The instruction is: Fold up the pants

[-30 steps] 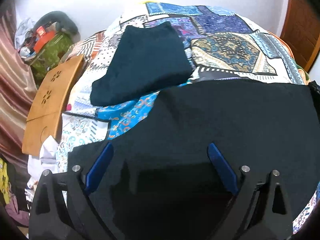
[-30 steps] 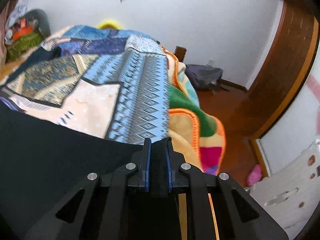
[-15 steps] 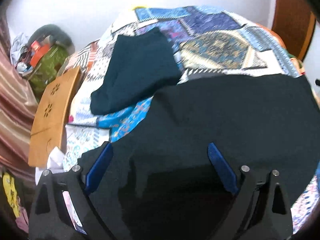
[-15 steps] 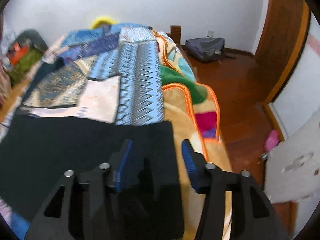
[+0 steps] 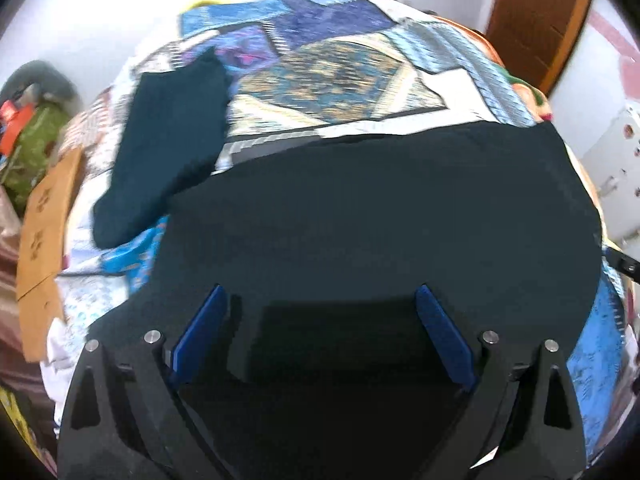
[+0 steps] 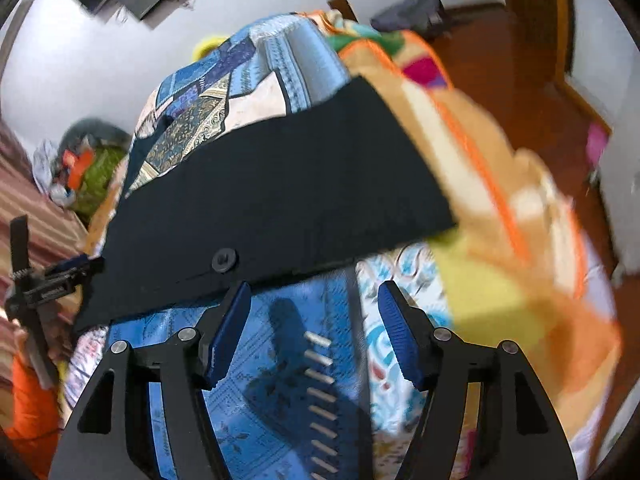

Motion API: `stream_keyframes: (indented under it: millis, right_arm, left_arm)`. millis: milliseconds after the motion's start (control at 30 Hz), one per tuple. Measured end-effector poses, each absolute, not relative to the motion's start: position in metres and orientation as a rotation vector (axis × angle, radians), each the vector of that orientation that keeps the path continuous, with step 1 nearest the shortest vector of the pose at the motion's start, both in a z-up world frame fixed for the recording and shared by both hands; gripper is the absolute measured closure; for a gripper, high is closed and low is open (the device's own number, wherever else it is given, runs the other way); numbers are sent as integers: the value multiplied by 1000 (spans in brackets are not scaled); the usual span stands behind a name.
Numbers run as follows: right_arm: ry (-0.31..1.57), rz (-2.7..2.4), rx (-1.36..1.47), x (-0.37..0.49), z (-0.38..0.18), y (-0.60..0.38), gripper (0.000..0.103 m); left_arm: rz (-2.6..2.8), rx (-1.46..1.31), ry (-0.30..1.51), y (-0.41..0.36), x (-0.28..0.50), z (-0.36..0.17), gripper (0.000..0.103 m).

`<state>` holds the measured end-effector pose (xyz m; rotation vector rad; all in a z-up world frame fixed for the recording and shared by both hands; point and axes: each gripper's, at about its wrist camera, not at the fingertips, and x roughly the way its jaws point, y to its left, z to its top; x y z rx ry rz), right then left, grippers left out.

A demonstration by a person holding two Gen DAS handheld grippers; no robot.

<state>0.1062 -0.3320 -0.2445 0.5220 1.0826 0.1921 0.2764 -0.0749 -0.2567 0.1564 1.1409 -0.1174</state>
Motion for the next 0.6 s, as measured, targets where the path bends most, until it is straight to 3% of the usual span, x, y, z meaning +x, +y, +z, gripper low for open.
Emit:
stream_keyframes:
  millis: [200,467,567,600]
  right_arm:
    - [1038,165,673,123,-259,-345,41]
    - [1025,129,620,145,-262,-336,41]
    - [1029,122,592,150,-261,-335,55]
    - [1023,123,589,151,-260,-337,68]
  left_arm:
    - [-130,165,1111,-91,281,-264,5]
    - [-143,62,1120,-80,283,-270,0]
    - [-138,74,1114,-81,281,-269,0]
    - [-132,85,1109,-83,280,-267,0]
